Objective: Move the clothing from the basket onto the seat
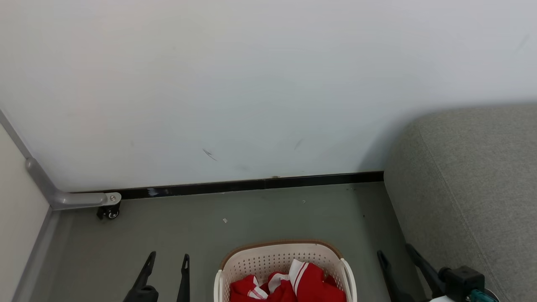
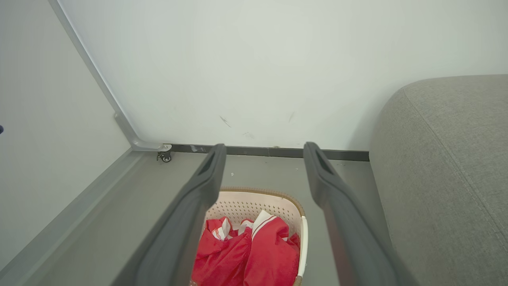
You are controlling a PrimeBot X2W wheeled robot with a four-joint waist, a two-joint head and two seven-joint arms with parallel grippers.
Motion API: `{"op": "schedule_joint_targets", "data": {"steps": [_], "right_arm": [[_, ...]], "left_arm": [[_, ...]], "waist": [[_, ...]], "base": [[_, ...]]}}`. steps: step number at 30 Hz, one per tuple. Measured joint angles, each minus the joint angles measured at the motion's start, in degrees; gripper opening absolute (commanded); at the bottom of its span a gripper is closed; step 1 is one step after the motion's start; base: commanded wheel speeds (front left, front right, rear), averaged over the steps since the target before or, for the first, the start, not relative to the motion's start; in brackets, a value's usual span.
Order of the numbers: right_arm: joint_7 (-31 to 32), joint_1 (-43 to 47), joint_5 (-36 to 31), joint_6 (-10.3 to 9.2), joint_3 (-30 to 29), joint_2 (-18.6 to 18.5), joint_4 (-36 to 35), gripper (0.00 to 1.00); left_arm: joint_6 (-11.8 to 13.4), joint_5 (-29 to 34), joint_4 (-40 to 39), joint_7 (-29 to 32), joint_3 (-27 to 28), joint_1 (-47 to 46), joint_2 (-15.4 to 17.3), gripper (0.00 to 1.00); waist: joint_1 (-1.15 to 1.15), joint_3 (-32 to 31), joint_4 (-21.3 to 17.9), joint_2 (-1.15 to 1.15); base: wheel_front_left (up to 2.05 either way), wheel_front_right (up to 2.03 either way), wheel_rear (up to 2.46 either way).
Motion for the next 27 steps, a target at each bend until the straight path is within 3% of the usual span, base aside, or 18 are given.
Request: {"op": "schedule_joint_targets", "data": {"steps": [12,27], "right_arm": [[-0.07,0.53,0.57,0.00,-0.64,0.01,-0.42,1.00],[-0.20,-0.48,0.51,0.00,-2.08,0.01,-2.54,1.00]], "left_arm": [[-1.10,0.14,3.27,0.01,-1.52,-1.51,0.36,1.00],[-4.61,2.64,11.34,2.22,-5.87,-7.89,0.88,1.00]], "waist": [[0.00,1.49,-0.17,0.00],[0.00,5.81,-0.82,0.00]], "base": [[0.00,0.00,0.00],[0.00,0.00,0.00]]}}
